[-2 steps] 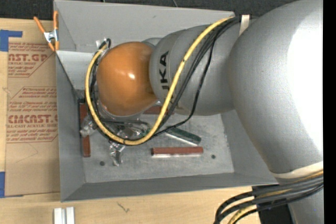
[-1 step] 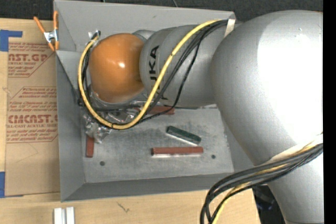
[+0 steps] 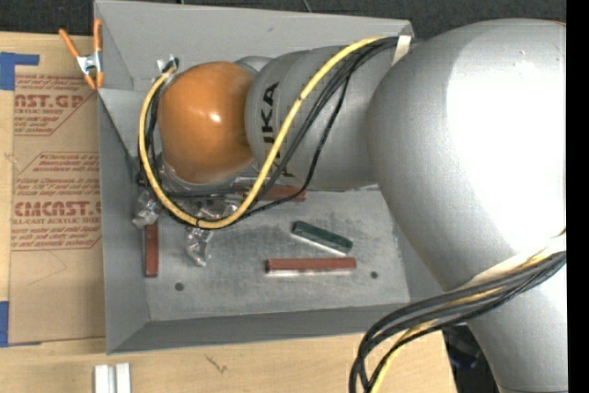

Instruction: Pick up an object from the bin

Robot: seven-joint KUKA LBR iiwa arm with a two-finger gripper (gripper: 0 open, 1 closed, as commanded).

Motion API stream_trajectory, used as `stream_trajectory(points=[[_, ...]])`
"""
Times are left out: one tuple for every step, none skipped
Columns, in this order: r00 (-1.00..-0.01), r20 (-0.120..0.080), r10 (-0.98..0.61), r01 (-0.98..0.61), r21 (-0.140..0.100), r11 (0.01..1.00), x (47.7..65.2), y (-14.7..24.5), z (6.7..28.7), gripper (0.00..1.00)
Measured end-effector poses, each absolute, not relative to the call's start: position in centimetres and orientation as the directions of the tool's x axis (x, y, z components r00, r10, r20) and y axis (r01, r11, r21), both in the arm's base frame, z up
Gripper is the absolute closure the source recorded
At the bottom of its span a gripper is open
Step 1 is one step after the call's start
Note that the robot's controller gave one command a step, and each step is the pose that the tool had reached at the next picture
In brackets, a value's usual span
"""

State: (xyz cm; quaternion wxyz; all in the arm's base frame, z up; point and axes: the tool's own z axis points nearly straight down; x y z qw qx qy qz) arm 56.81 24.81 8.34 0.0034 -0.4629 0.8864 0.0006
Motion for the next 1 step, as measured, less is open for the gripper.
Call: stream_trajectory(points=[[-0.572,-0.004,-0.82,-0.82,-0.001,0.572,56.75,24.72,8.15,0.0]])
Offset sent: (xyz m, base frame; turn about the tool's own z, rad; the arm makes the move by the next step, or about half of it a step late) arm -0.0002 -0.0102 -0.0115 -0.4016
